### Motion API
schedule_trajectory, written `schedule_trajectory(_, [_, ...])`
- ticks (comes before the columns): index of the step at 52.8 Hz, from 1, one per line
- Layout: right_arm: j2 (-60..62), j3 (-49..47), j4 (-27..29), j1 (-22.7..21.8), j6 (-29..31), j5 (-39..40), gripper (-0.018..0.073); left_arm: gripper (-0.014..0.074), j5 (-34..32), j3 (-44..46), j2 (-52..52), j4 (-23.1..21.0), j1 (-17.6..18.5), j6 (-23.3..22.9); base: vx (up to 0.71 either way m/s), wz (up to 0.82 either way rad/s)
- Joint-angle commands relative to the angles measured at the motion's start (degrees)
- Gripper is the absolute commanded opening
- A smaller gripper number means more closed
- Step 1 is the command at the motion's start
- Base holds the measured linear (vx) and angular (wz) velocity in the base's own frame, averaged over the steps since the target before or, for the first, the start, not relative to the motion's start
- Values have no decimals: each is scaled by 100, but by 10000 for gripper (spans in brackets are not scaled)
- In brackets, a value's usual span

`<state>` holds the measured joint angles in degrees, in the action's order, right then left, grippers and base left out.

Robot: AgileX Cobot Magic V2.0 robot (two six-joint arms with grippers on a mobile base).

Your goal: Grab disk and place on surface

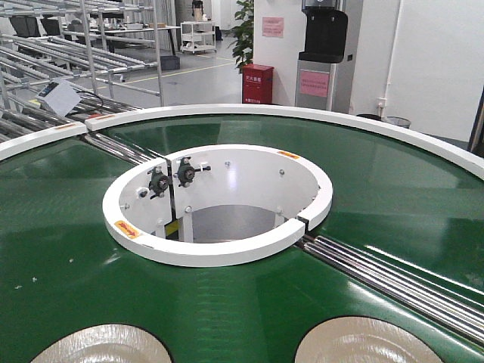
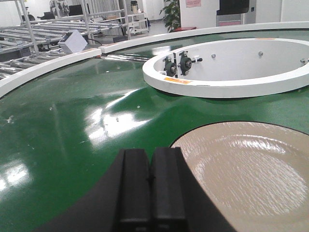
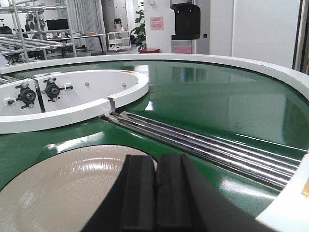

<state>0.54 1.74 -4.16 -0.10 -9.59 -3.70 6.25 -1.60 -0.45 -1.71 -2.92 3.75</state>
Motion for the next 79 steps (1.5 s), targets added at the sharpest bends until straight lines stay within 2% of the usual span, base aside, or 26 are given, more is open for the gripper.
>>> schedule_trajectory(1, [67,108,-35,-8,11,495,-9,-5,-458,-71,-99,5,14,-59,0,0])
schedule_trajectory(12, [67,108,-35,-8,11,495,-9,-5,-579,-71,-99,5,14,-59,0,0])
schedule_trajectory(18, [67,108,-35,-8,11,733,-9,-5,-1004,-71,-99,5,14,-59,0,0])
schedule_trajectory(22, [67,108,-35,-8,11,1072,-9,-5,-1415,-8,-99,-42,14,-72,0,0])
schedule_trajectory(26, [67,108,-35,-8,6,1653,-9,-5,-2227,96,-99,-49,14,-119,0,0])
schedule_trajectory(30, [67,37,-35,-8,6,2247,-9,-5,-2713,304,-90,-49,14,-219,0,0])
schedule_trajectory(33, [67,-217,-35,-8,6,2348,-9,-5,-2587,653,-85,-42,14,-309,0,0])
schedule_trajectory(36, [16,-687,-35,-8,26,2135,-9,-5,-2065,1253,4,-36,14,-293,0,0])
schedule_trajectory(40, [-247,-1529,-35,-8,178,1665,-9,-5,-1570,2054,385,-36,14,-20,0,0])
schedule_trajectory(45, [-1055,-2721,-35,-8,514,1220,-9,-5,-1388,3133,1302,-36,14,258,0,0])
schedule_trajectory(56, [-3307,-4445,-35,-8,621,1185,-9,-5,-1021,4871,3461,-36,14,-28,0,0])
schedule_trajectory(65, [-4607,-5016,2,-8,590,1278,-9,-5,-743,5297,4556,-36,14,-103,0,0])
schedule_trajectory(74, [-5097,-5041,8,-8,475,1381,-2,3,-757,5303,5044,-36,14,-89,0,0])
schedule_trajectory(79, [-5171,-5041,30,-8,454,1307,36,28,-757,5303,5093,-36,14,-89,0,0])
